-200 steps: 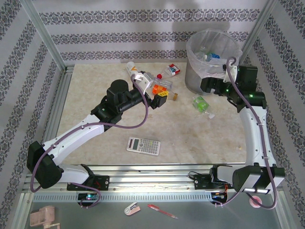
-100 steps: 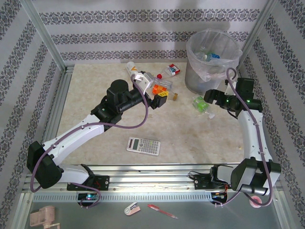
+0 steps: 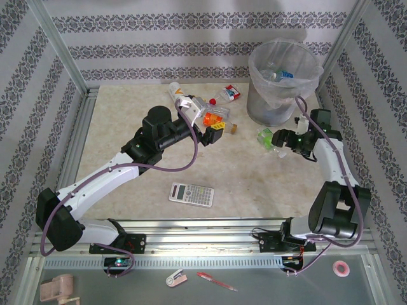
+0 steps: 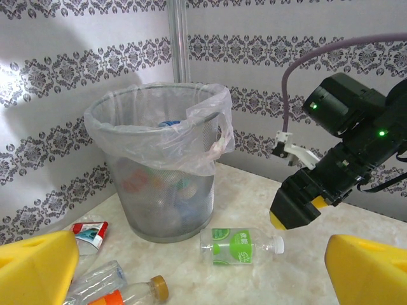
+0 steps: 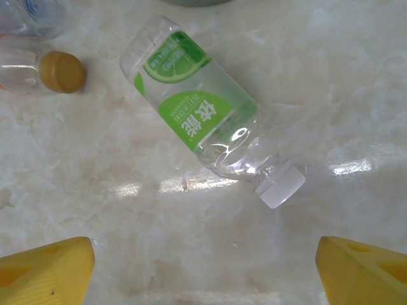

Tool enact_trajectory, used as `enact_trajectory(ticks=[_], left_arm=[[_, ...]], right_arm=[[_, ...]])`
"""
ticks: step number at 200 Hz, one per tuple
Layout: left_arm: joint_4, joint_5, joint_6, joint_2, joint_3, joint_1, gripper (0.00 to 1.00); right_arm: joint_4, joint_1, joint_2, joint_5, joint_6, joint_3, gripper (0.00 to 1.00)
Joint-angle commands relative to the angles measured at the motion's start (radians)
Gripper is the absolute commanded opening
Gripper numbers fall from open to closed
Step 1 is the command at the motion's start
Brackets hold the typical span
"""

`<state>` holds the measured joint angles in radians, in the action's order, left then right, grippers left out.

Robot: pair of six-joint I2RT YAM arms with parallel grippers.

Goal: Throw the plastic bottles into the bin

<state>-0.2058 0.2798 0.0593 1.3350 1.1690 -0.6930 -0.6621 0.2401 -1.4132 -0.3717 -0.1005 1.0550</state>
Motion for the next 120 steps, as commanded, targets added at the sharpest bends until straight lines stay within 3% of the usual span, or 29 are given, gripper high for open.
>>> enact_trajectory(ticks=[1, 120], left_arm=[[-0.012, 0.006, 0.015, -0.037, -0.01, -0.011, 1.0], [-0.013, -0.016, 0.023, -0.051, -0.035, -0.011, 1.0]], right_arm=[[0.017, 0.005, -0.024, 0.013, 0.043, -0.009, 0.88], [0.019, 0.002, -0.206, 0.089, 0.171, 0.03, 0.73]])
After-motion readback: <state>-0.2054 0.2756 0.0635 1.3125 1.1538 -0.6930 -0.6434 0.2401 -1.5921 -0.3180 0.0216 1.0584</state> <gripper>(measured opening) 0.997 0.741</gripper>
